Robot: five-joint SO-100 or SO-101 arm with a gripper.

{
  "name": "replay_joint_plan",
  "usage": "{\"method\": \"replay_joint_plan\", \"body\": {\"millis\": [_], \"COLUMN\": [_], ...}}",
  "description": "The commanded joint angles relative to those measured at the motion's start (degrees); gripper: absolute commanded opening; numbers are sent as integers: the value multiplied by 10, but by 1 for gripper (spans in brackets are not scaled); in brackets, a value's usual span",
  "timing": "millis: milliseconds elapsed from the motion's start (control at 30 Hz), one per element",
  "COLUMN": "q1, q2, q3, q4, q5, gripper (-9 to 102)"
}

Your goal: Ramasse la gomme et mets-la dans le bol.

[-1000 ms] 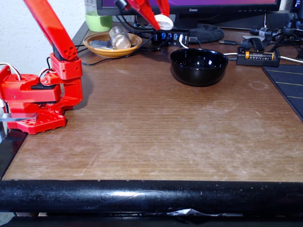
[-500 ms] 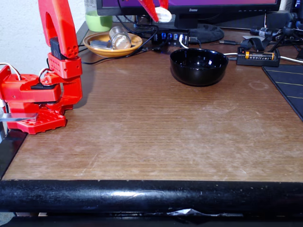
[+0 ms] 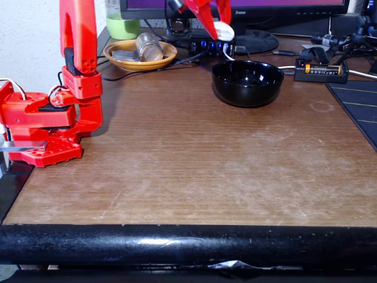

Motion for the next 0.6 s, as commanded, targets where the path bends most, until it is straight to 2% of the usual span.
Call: {"method": "replay_joint_plan", "body": {"millis": [0,300,433,567], "q1": [1,8,8,8], "q2": [-30,-156,-238,-232], "q3": [-131,-319,-467,-455], "q4": [27,103,160,156], "q5": [17,21,21,31], "gripper": [-6,-6,-6,-6]}}
